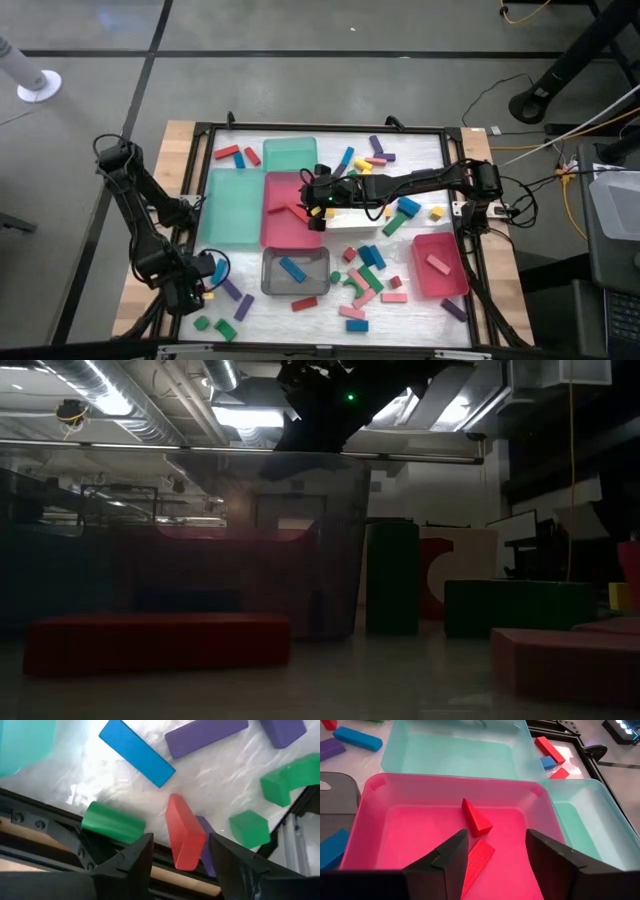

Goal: Sort blocks
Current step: Put the red block into the top pink bin, then put the blue block into the black bin

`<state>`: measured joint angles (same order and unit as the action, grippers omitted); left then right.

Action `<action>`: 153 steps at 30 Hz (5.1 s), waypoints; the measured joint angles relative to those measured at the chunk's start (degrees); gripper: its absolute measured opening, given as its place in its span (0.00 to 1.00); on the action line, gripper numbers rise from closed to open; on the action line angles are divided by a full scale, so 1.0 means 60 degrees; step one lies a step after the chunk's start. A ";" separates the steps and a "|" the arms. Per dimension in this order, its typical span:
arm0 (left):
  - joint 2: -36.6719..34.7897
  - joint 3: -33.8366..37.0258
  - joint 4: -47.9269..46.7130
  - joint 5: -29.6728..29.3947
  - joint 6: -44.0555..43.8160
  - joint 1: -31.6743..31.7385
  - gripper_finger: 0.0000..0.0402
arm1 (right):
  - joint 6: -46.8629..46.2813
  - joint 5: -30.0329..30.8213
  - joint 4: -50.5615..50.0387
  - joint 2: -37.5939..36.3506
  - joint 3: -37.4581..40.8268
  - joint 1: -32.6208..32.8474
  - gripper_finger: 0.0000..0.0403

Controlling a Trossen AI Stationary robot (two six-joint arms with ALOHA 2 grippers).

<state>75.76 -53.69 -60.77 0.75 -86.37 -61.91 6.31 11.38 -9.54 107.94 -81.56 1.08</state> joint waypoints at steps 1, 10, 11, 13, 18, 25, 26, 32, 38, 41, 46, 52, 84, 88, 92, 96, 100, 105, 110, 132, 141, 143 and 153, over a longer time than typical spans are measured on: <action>0.0085 0.0004 0.0029 0.0001 0.0081 0.0000 0.45 | 0.0000 -0.0003 0.0000 0.0000 0.0000 0.0000 0.49; 0.0999 0.0004 -0.0034 0.0025 0.0758 0.0000 0.42 | 0.0004 -0.0011 -0.0066 -0.0078 -0.0004 0.0015 0.49; 0.1053 0.0004 -0.0042 0.0042 0.0810 0.0000 0.39 | 0.0007 -0.0011 -0.0174 -0.0152 -0.0013 0.0015 0.49; 0.1080 0.0004 -0.0018 0.0051 0.0952 0.0000 0.32 | 0.0004 -0.0013 -0.0582 -0.0327 -0.0245 0.0033 0.49; 0.1005 0.0004 -0.0029 0.0038 0.0902 0.0011 0.10 | -0.0152 -0.0015 -0.3172 -0.0675 -0.1610 0.0033 0.49; 0.0910 0.0004 -0.0047 -0.0005 0.0569 0.0128 0.10 | -0.1206 0.0001 -0.8076 -0.0739 -0.4639 0.0006 0.49; 0.0844 -0.0005 -0.0078 -0.0036 0.0571 0.0172 0.10 | -0.1277 0.0005 -0.8551 -0.0739 -0.5018 0.0004 0.49; 0.0325 -0.0891 -0.1243 -0.1083 0.0771 0.0546 0.10 | -0.1727 0.0214 -1.1089 -0.0750 -0.7127 0.0004 0.49; -0.0372 -0.2109 -0.2242 -0.3063 0.0964 0.0894 0.10 | -0.2057 0.0860 -1.3205 -0.0750 -0.8148 0.0004 0.49; -0.0681 -0.2423 -0.2254 -0.4712 0.1358 0.1105 0.10 | -0.2308 0.1002 -1.3381 -0.0750 -0.8048 0.0004 0.49; -0.0808 -0.2473 -0.2179 -0.7770 0.2259 0.1750 0.10 | -0.2274 0.0686 -1.3425 -0.0772 -0.7735 0.0011 0.49; -0.0753 -0.2162 -0.0811 -0.8937 0.4080 0.3155 0.12 | -0.2266 0.0674 -1.3365 -0.0765 -0.7004 0.0011 0.49; -0.0731 -0.0667 0.2581 -0.6648 0.6977 0.7519 0.37 | -0.8178 -0.0045 -0.9311 -0.0759 -0.2026 0.5765 0.49; -0.0731 -0.0667 0.2587 -0.6648 0.6976 0.7409 0.36 | -0.8761 0.0520 -0.7003 -0.0758 -0.0727 0.6633 0.49; -0.0731 -0.0667 0.2615 -0.6564 0.6972 0.7243 0.35 | -0.8780 0.1022 -0.4367 -0.0761 0.0487 0.7110 0.49; -0.0731 -0.0667 0.2677 -0.6162 0.6972 0.7097 0.36 | -0.8766 0.1188 -0.2649 -0.0759 0.1415 0.7293 0.49; -0.0731 -0.0667 0.2784 -0.5964 0.6968 0.6931 0.36 | -0.8762 0.1184 -0.1814 -0.0758 0.1972 0.7345 0.49; -0.0731 -0.0667 0.2779 -0.5938 0.6972 0.6743 0.36 | -0.8760 0.1189 -0.1466 -0.0754 0.2135 0.7457 0.49; -0.0734 -0.0669 0.2782 -0.5938 0.6966 0.6685 0.36 | -0.8648 0.1148 -0.0982 -0.0396 0.2135 0.7658 0.49; -0.0734 -0.0670 0.2790 -0.5910 0.6903 0.6688 0.36 | -0.8483 0.1711 -0.0390 0.0984 0.2072 0.7879 0.44; -0.0734 -0.0670 0.2796 -0.5909 0.6928 0.6688 0.36 | -0.8470 0.1428 -0.0301 0.0924 0.2023 0.7680 0.31; -0.0734 -0.0670 0.2798 -0.5909 0.6919 0.6688 0.36 | -0.8439 0.1307 -0.0285 0.0810 0.2011 0.7590 0.31; -0.0734 -0.0670 0.2816 -0.5909 0.6968 0.6688 0.36 | -0.5786 0.1509 -0.1284 0.0079 0.0493 0.6766 0.34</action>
<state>71.35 -57.71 -43.88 -34.70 -44.56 -21.78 -28.41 20.43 -17.25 108.41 -78.60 41.68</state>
